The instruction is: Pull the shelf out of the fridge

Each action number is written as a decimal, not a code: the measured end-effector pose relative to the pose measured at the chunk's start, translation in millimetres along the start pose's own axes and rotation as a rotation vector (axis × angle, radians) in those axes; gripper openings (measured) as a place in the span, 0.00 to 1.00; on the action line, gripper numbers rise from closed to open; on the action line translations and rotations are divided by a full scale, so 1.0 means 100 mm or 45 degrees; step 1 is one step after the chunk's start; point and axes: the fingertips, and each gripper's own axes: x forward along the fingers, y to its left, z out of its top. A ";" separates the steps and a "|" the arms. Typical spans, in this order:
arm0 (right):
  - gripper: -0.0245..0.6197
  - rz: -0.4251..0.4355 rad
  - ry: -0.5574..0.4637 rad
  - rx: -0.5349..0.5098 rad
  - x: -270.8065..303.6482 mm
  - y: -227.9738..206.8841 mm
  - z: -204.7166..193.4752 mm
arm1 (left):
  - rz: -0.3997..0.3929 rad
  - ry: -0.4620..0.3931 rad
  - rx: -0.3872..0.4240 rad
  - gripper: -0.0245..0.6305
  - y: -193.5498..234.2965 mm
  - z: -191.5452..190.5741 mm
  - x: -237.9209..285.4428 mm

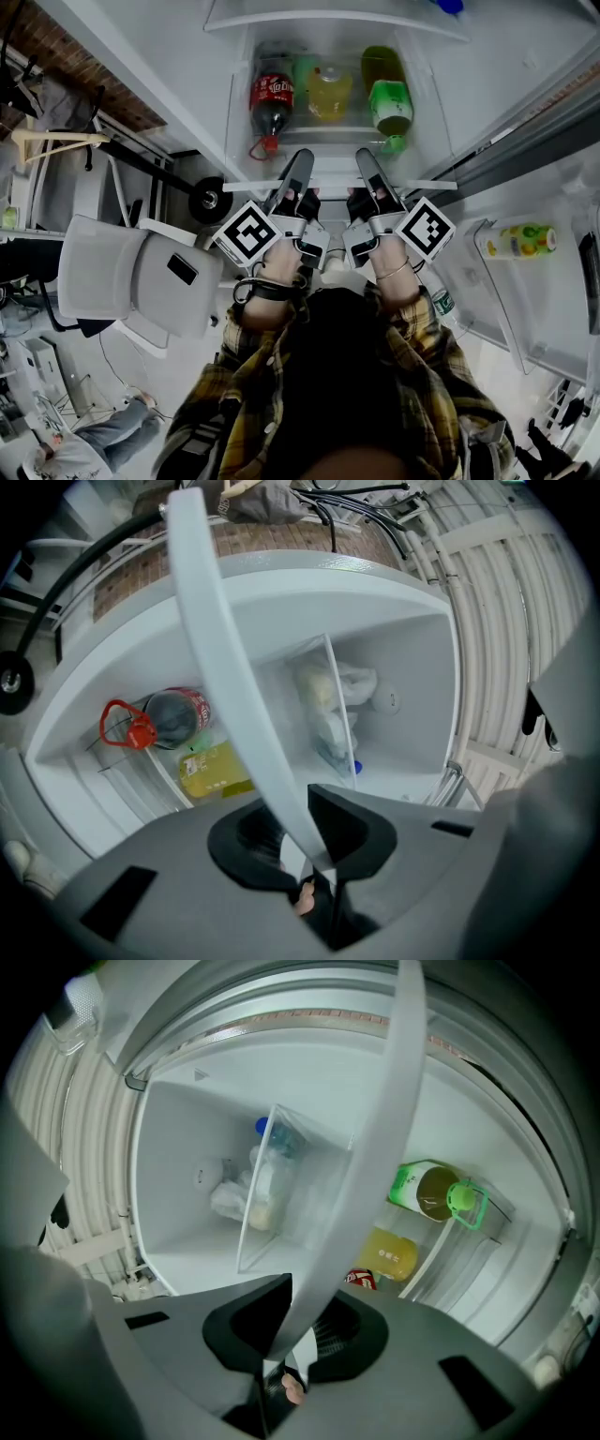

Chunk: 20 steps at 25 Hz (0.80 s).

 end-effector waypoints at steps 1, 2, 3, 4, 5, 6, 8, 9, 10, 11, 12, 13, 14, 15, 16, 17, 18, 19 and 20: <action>0.12 0.002 -0.001 0.000 0.00 0.01 0.00 | -0.003 0.002 0.011 0.13 -0.01 0.01 -0.01; 0.12 0.002 -0.002 -0.004 -0.01 0.03 -0.01 | -0.008 0.005 0.029 0.13 -0.02 0.01 -0.01; 0.12 0.002 -0.001 -0.009 -0.02 0.03 -0.01 | -0.008 0.006 0.031 0.13 -0.02 0.01 -0.02; 0.12 0.001 0.001 -0.015 -0.03 0.04 -0.01 | -0.003 0.003 0.013 0.13 -0.02 0.00 -0.03; 0.12 0.002 0.002 -0.020 -0.04 0.04 -0.01 | 0.001 0.000 -0.008 0.13 -0.03 -0.01 -0.04; 0.12 0.005 0.002 -0.020 -0.05 0.05 -0.01 | 0.005 -0.003 -0.019 0.13 -0.03 -0.02 -0.05; 0.12 0.008 0.000 -0.012 -0.06 0.05 -0.02 | 0.013 -0.005 -0.024 0.13 -0.03 -0.03 -0.07; 0.12 0.007 0.001 -0.010 -0.07 0.05 -0.02 | 0.011 -0.007 -0.031 0.13 -0.03 -0.04 -0.08; 0.12 0.005 0.001 -0.011 -0.08 0.05 -0.02 | 0.006 -0.010 -0.039 0.13 -0.04 -0.04 -0.08; 0.12 0.005 0.002 -0.011 -0.09 0.05 -0.02 | 0.002 -0.011 -0.040 0.13 -0.04 -0.05 -0.08; 0.12 0.006 0.003 -0.011 -0.09 0.05 -0.03 | 0.000 -0.011 -0.036 0.13 -0.05 -0.05 -0.09; 0.12 0.007 0.004 -0.011 -0.09 0.06 -0.03 | -0.003 -0.011 -0.032 0.13 -0.05 -0.05 -0.09; 0.12 0.007 0.005 -0.014 -0.09 0.06 -0.03 | -0.007 -0.011 -0.031 0.13 -0.05 -0.05 -0.09; 0.12 0.007 0.006 -0.017 -0.09 0.06 -0.03 | -0.010 -0.012 -0.036 0.13 -0.06 -0.05 -0.09; 0.12 0.006 0.008 -0.021 -0.10 0.06 -0.02 | -0.011 -0.014 -0.047 0.13 -0.07 -0.06 -0.09; 0.12 0.005 0.010 -0.024 -0.10 0.06 -0.02 | -0.009 -0.015 -0.055 0.13 -0.07 -0.06 -0.09; 0.12 0.005 0.011 -0.024 -0.10 0.06 -0.02 | -0.006 -0.015 -0.055 0.13 -0.07 -0.06 -0.09; 0.12 0.004 0.013 -0.021 -0.10 0.06 -0.02 | -0.004 -0.015 -0.051 0.13 -0.06 -0.06 -0.10; 0.12 0.003 0.015 -0.018 -0.10 0.06 -0.03 | -0.002 -0.015 -0.046 0.13 -0.06 -0.06 -0.10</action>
